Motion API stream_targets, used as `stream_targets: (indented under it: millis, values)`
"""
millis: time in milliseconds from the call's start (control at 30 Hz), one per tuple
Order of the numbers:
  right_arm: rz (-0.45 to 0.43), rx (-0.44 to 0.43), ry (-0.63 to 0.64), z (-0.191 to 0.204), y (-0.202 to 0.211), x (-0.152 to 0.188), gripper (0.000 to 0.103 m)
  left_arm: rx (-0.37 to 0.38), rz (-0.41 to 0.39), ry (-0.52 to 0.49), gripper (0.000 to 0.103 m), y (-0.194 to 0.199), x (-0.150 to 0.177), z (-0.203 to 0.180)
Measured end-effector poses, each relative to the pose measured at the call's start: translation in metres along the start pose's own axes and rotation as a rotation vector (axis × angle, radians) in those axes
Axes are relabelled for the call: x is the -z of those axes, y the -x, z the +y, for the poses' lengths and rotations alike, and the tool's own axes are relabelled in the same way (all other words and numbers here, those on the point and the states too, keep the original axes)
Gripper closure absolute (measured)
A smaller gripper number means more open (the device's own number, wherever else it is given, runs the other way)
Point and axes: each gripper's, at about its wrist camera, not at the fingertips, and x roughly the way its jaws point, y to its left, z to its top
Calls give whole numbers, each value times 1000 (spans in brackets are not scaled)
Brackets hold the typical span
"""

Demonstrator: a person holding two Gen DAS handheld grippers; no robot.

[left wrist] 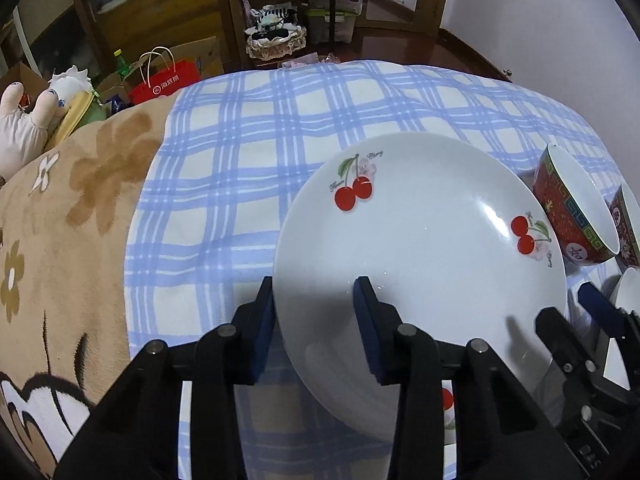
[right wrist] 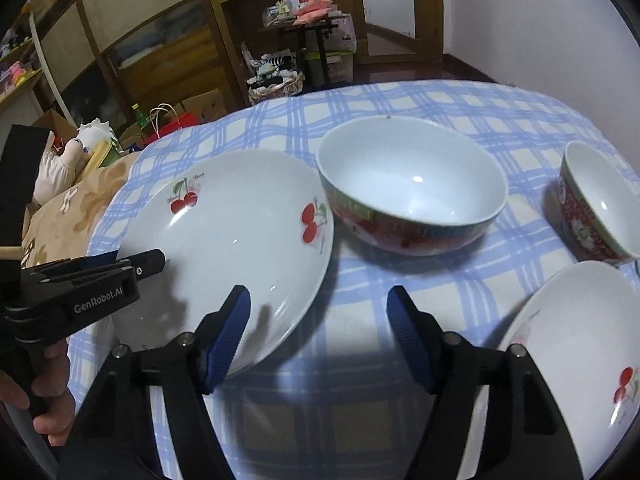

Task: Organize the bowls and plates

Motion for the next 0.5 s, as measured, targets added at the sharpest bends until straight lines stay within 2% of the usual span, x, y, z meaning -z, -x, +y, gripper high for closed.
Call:
stream_targets:
  millis: [100, 133, 167, 233, 300, 333, 500]
  values:
    - [-28, -21, 14, 4, 9, -3, 28, 9, 6, 12, 67, -1, 1, 2]
    - [-20, -42, 9, 4, 9, -3, 32, 10, 14, 12, 67, -3, 1, 2]
    - [-5, -63, 7, 5, 7, -3, 52, 10, 24, 11, 67, -4, 1, 1]
    - [57, -85, -20, 3, -2, -4, 73, 9, 21, 11, 67, -5, 2, 1]
    - [86, -118, -53, 0, -10, -3, 77, 9, 15, 23, 71, -4, 2, 2]
    - [93, -125, -65, -1, -14, -2, 82, 14, 13, 33, 72, -4, 2, 4]
    - [132, -182, -140, -9, -24, -3, 85, 61, 25, 86, 79, -3, 1, 15]
